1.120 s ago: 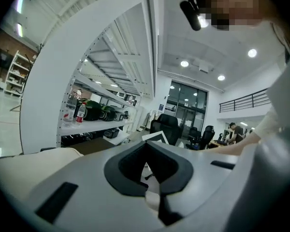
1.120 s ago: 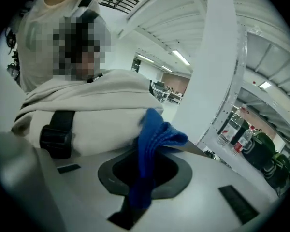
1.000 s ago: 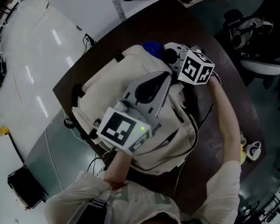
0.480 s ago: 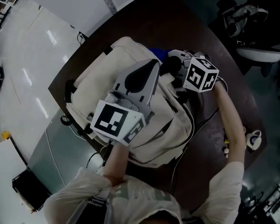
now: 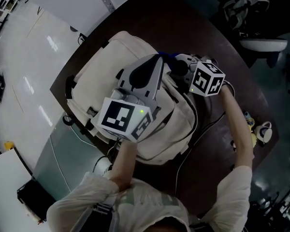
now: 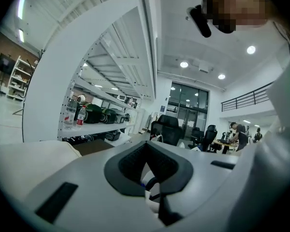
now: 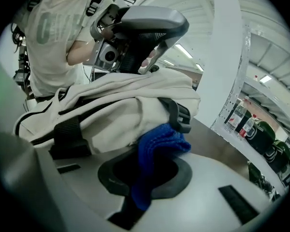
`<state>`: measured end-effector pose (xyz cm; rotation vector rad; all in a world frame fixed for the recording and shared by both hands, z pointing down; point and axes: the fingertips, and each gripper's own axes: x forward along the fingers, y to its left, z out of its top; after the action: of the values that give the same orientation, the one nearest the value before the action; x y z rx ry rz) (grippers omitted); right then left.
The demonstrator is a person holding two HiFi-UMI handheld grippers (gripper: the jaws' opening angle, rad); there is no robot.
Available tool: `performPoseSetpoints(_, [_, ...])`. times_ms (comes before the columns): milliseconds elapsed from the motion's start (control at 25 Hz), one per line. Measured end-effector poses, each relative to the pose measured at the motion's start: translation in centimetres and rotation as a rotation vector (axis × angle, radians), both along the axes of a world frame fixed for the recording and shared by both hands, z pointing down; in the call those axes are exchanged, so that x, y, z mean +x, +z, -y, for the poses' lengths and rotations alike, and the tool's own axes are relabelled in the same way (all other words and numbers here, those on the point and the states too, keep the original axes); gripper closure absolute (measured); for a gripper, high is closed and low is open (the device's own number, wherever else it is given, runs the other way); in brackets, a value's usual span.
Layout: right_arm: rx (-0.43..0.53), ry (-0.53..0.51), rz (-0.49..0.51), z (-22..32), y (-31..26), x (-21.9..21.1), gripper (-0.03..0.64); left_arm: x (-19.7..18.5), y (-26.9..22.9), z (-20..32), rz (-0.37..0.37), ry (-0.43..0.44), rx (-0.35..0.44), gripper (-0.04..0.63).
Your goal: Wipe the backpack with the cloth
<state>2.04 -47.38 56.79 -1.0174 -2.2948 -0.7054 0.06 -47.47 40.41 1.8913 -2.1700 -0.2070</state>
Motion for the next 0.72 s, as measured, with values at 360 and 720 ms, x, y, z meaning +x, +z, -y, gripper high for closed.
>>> performPoseSetpoints(360, [-0.049,0.071,-0.015,-0.3,0.7,5.1,0.575,4.0,1.4,-0.8,-0.019,0.051,-0.025,0.592])
performPoseSetpoints(720, [-0.062,0.165,-0.02,-2.0,1.3,10.0,0.575,7.8,2.8,-3.3,-0.035,0.098,-0.047,0.592])
